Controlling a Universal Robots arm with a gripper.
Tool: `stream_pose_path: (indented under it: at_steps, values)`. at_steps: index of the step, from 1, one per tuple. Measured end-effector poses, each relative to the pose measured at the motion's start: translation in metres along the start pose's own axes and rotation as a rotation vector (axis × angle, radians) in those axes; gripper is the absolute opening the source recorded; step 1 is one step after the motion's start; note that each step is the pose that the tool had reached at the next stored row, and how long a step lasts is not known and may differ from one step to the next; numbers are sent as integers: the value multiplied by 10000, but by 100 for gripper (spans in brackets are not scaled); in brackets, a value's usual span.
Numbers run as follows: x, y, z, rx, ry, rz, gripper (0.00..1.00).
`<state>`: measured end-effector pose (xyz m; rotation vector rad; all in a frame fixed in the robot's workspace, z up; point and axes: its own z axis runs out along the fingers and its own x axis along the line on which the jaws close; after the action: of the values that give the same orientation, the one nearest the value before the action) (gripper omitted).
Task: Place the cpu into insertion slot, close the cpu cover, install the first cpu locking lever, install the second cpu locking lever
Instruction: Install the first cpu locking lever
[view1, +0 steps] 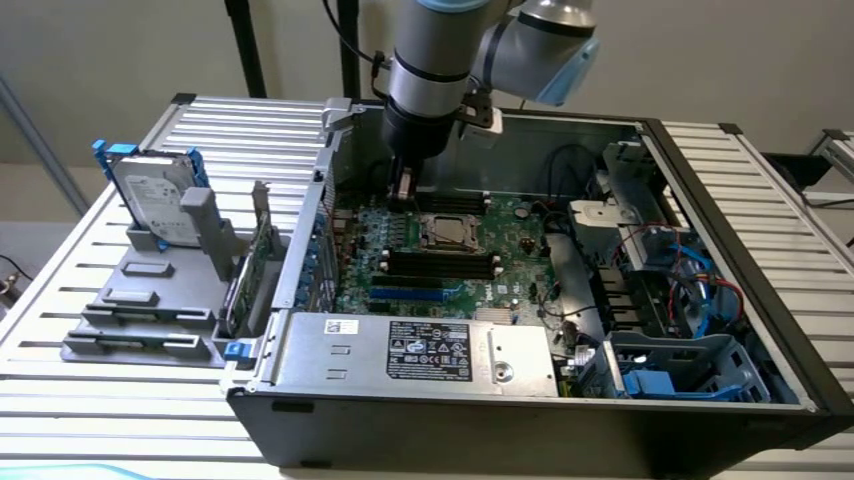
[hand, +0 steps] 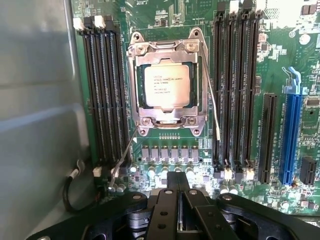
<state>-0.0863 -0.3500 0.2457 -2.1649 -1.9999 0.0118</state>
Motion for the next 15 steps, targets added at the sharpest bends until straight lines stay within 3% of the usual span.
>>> stream_pose_path:
  at_steps: [15]
  values:
    - [7,-27,-78,-5,864,1250,11]
